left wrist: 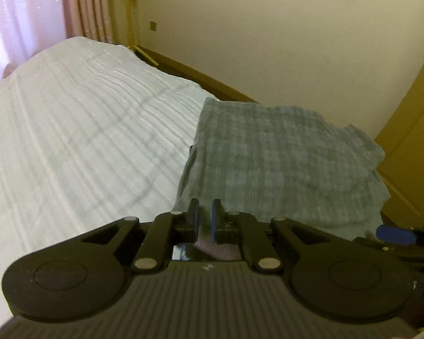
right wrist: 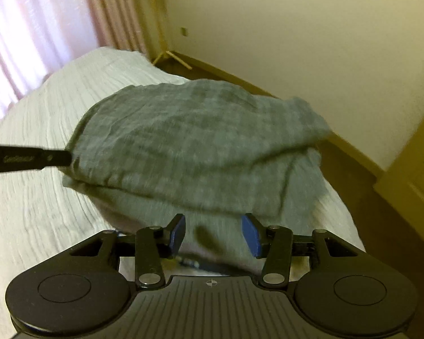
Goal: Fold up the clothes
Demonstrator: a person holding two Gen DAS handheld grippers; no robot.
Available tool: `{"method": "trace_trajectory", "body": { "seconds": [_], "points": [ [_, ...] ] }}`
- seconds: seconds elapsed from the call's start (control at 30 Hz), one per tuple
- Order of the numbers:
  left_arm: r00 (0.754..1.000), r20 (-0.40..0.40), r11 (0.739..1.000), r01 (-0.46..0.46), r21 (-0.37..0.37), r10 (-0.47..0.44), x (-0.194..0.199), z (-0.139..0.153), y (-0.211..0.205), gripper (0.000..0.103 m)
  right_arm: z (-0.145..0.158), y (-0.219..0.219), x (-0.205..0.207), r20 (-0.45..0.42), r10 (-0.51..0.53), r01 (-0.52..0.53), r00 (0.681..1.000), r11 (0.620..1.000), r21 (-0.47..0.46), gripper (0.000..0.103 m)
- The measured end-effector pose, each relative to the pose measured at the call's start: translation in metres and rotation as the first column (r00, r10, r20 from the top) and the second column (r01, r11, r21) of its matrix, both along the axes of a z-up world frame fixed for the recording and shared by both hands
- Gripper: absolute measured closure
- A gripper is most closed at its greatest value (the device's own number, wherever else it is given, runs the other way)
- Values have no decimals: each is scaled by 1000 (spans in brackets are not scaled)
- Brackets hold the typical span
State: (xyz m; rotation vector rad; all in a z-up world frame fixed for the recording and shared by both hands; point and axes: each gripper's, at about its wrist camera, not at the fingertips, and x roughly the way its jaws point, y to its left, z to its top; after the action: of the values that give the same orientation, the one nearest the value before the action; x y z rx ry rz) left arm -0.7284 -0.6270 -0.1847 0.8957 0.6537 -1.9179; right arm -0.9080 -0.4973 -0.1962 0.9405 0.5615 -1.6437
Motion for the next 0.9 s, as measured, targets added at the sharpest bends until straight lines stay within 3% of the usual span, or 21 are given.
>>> {"method": "trace_trajectory", "body": {
  "seconds": [0.13,0.3,0.37,0.4,0.6,0.9],
  "points": [
    [1000,7,999,16,-32,-16,22,32,26,77,21,14,7,37,-67,67,997,998,3,54],
    [999,18,996,44,-75,-42,48,68,65,67,48,45,32,67,-116,117,991,993,-17,53],
    [998,11,994,59,-93,-58,59,80,83,64,62,63,45,52,-139,141,989,989,-39,21],
    [998,9,993,65,-103,-64,64,86,90,59,69,72,51,41,-152,154,988,986,-56,19],
    [996,20,983,94,-161,-92,96,109,145,41,94,117,89,-2,-197,195,980,973,-120,19],
    [996,19,976,86,-202,-84,144,123,216,38,108,189,154,-57,-231,221,971,965,-142,19]
  ]
}}
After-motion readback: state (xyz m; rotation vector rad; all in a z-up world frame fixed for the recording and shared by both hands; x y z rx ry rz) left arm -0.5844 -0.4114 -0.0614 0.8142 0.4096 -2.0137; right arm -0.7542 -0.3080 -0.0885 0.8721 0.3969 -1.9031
